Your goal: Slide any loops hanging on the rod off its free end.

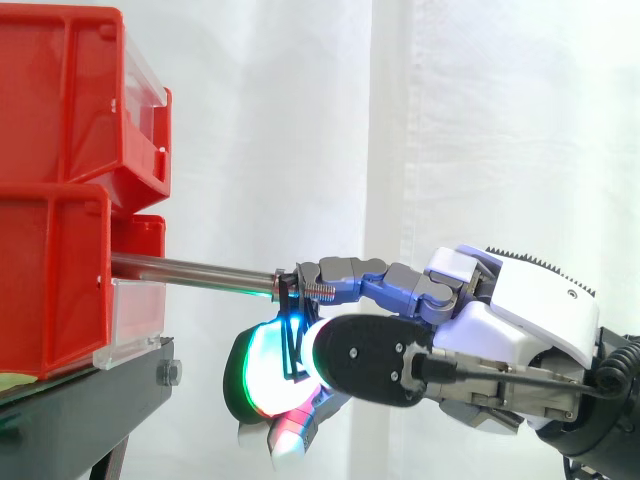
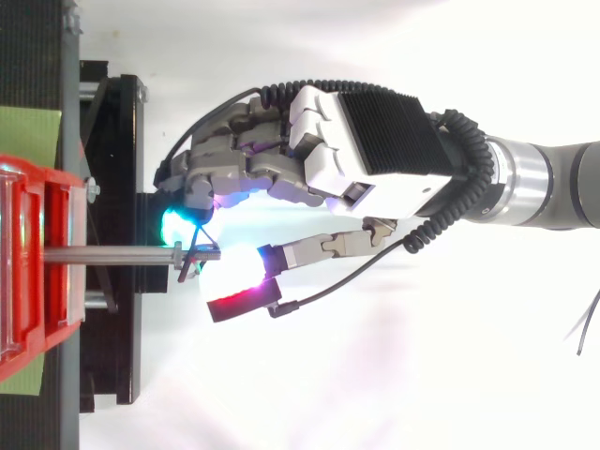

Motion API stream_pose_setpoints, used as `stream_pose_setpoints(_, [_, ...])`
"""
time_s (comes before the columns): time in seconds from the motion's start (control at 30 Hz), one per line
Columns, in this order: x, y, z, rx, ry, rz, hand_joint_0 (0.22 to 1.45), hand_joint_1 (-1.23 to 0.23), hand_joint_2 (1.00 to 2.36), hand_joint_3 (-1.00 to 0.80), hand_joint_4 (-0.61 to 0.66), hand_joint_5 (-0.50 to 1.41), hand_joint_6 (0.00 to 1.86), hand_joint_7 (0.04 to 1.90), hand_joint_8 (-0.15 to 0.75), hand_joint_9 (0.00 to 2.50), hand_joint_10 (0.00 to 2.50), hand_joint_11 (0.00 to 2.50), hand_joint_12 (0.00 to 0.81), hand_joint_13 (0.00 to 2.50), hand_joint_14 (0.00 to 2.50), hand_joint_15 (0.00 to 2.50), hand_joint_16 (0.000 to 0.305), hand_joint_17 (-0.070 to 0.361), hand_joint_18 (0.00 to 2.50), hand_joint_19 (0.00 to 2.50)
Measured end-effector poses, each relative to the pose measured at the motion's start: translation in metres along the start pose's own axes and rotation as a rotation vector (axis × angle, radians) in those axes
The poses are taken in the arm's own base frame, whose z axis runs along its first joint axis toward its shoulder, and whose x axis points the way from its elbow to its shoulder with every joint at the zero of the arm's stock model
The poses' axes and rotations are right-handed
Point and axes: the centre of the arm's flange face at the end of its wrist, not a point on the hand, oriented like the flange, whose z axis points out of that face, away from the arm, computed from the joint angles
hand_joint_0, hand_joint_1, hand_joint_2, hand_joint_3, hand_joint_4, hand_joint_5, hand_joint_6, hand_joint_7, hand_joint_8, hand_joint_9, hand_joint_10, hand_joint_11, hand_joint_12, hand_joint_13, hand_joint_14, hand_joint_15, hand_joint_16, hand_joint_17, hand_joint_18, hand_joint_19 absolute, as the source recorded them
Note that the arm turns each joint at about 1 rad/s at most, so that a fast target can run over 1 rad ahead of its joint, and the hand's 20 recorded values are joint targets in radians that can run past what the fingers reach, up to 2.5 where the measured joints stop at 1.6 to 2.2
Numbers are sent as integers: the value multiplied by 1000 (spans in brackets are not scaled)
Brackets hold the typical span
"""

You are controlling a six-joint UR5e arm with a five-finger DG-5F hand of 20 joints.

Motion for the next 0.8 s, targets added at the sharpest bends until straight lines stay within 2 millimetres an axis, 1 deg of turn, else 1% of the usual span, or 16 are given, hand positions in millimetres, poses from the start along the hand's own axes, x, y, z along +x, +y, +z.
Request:
stream_pose_setpoints(0.2, [0, 0, 0, -1, 0, 0, 582, -737, 1019, -235, 243, -189, 817, 1182, 332, 976, 13, 524, 358, 822, 12, 332, 49, 111, 727, 418])
stream_pose_setpoints(0.43, [0, 1, 1, -2, 0, 1, 583, -741, 1018, -264, 237, -189, 824, 1187, 333, 985, 13, 531, 358, 828, 14, 331, 49, 110, 744, 410])
stream_pose_setpoints(0.53, [1, 2, 1, -3, 1, 1, 576, -729, 1021, -220, 207, -189, 833, 1236, 333, 994, 13, 529, 358, 833, 13, 328, 49, 110, 745, 412])
stream_pose_setpoints(0.6, [1, 2, 1, -4, 1, 1, 575, -708, 1024, -139, 166, -190, 850, 1282, 328, 995, 13, 532, 357, 834, 12, 337, 48, 108, 744, 412])
stream_pose_setpoints(0.7, [2, 3, 1, -5, 2, 2, 571, -699, 1027, -66, 133, -190, 868, 1304, 327, 998, 14, 538, 356, 837, 11, 328, 48, 108, 743, 413])
stream_pose_setpoints(0.8, [2, 3, 1, -6, 2, 2, 575, -702, 1026, -49, 109, -190, 872, 1308, 327, 1002, 15, 538, 357, 839, 12, 335, 48, 107, 738, 411])
